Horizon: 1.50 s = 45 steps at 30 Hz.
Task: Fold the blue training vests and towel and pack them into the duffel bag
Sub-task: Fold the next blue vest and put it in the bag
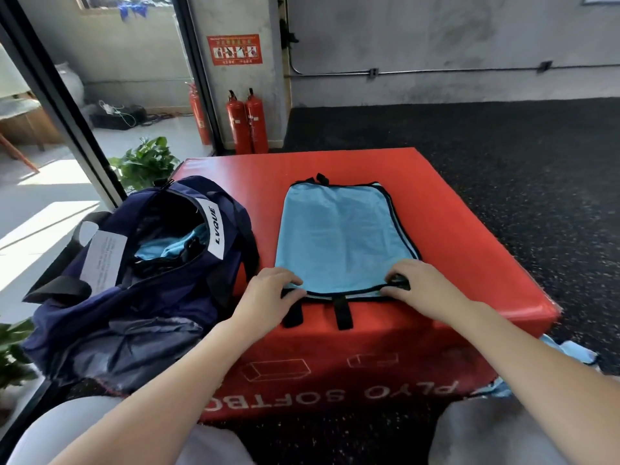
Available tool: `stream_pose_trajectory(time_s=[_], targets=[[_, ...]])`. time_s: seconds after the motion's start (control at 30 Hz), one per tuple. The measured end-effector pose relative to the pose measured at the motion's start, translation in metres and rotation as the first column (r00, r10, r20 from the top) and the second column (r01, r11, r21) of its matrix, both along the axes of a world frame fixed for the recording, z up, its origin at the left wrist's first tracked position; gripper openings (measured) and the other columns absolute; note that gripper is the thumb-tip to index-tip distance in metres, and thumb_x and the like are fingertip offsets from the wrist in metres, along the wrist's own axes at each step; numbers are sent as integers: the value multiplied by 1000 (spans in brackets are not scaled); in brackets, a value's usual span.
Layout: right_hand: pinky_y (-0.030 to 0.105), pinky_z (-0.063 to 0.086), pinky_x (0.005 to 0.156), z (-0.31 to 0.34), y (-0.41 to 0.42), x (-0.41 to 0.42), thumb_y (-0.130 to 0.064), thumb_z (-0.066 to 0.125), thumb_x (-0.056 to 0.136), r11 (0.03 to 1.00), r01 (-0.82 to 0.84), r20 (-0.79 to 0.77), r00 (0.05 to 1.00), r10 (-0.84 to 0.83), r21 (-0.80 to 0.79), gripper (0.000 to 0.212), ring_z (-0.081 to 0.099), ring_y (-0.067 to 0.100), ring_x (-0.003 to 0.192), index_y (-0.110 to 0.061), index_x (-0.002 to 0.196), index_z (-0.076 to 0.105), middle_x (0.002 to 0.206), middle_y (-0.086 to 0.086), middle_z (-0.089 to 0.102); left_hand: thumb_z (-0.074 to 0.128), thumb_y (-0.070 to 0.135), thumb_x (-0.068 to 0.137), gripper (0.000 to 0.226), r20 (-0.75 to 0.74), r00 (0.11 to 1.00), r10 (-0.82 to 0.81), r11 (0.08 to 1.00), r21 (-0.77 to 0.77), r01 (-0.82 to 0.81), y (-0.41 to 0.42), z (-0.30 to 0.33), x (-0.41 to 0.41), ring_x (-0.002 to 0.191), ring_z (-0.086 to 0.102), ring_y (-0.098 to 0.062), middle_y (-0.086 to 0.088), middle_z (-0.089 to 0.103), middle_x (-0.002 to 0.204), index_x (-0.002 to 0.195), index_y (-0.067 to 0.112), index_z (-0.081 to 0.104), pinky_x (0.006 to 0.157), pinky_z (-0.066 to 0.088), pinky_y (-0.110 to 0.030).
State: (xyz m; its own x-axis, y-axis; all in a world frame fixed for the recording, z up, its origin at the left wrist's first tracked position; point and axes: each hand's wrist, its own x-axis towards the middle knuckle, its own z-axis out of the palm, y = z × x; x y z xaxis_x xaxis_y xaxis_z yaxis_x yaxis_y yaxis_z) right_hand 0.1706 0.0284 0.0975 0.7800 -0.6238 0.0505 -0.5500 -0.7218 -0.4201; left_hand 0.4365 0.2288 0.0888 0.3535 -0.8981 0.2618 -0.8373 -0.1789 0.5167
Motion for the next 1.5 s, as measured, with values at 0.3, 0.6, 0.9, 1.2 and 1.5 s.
stream_pose_trajectory(time_s=[0.3, 0.6, 0.9, 1.2, 1.5], targets=[[14, 27, 109, -18, 12, -51, -69, 61, 79, 1000, 15, 74, 997, -16, 13, 56, 45, -4, 123, -34, 122, 71, 124, -22, 55, 72, 47, 88, 36, 51, 997, -51, 994, 102, 46, 15, -7, -6, 116, 49, -9, 17, 62, 112, 118, 27, 70, 94, 31, -20], [25, 41, 85, -25, 29, -70, -51, 78, 76, 984, -52, 76, 995, 66, -172, 42, 49, 5, 89, -29, 112, 76, 92, -22, 58, 82, 37, 80, 48, 132, 980, -148, 983, 129, 131, 46, -12, -27, 116, 54, -16, 4, 63, 115, 122, 18, 70, 102, 36, -21], [25, 42, 93, -10, 33, -74, -32, 68, 95, 996, -51, 73, 996, 57, -74, 15, 53, 3, 101, -23, 106, 72, 110, -18, 54, 70, 32, 92, 13, 55, 993, -108, 992, 74, 104, 57, 4, -32, 97, 54, -5, 16, 62, 96, 102, 24, 72, 86, 44, -25], [28, 46, 68, 23, 39, -74, -37, 63, 98, 982, 62, 75, 994, -76, 177, 10, 61, 3, 72, -32, 92, 67, 82, -10, 69, 62, 36, 97, 18, -127, 991, 38, 989, 150, -18, 52, 31, -28, 69, 63, -13, 2, 67, 72, 85, 22, 65, 66, 51, -38], [22, 49, 73, 57, 25, -72, -22, 78, 87, 884, 56, 242, 952, -187, 465, 7, 68, 7, 76, -15, 88, 78, 83, 1, 78, 59, 54, 83, 39, -199, 979, 35, 991, 130, -9, 40, 63, -14, 63, 60, -19, -1, 65, 67, 84, 16, 67, 61, 45, -35]])
